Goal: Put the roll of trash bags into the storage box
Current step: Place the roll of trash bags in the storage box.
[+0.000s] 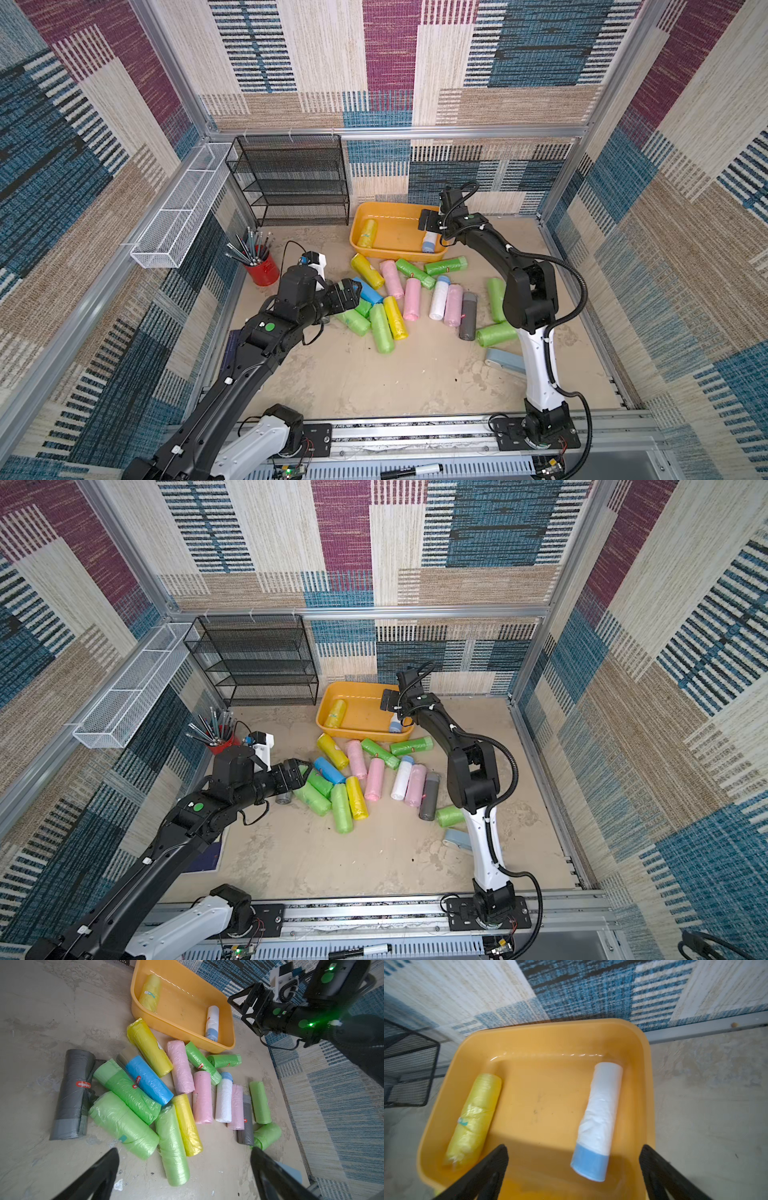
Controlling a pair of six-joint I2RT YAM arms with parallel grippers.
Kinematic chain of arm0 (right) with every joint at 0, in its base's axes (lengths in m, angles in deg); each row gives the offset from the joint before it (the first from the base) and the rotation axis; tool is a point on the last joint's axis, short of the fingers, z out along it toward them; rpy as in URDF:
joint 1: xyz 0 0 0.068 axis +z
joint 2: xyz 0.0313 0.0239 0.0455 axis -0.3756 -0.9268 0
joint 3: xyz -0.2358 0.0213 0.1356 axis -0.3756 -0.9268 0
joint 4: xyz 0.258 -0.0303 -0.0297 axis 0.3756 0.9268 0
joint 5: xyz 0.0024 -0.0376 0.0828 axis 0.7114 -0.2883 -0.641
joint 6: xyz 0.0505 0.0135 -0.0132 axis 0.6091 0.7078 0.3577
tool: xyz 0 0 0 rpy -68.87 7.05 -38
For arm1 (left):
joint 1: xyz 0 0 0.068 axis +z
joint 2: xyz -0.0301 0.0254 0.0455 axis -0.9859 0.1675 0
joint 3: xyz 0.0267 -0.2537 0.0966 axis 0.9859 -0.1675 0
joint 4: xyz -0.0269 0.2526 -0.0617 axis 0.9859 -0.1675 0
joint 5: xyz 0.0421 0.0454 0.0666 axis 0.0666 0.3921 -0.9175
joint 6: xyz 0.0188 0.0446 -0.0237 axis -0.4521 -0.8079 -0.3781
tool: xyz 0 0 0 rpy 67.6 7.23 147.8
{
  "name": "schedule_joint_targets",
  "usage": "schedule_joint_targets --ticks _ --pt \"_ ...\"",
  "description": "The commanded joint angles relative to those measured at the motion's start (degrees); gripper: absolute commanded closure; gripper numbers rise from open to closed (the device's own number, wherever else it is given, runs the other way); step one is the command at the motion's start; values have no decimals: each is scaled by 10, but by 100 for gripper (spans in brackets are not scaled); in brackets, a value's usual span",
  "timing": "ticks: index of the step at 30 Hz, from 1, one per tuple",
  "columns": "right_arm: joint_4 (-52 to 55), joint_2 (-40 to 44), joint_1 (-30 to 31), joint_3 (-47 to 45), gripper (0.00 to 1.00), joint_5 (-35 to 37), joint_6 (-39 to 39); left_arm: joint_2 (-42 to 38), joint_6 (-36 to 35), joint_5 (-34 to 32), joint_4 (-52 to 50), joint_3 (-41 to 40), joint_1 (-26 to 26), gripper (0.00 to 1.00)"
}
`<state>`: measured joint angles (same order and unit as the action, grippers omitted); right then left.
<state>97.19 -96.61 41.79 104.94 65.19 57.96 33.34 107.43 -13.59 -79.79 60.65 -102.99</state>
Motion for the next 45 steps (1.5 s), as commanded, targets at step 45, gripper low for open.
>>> schedule_joint_targets --ticks 45 --pt "-203 551 -6 -652 1 -161 -11 -11 50 4 30 -157 22 14"
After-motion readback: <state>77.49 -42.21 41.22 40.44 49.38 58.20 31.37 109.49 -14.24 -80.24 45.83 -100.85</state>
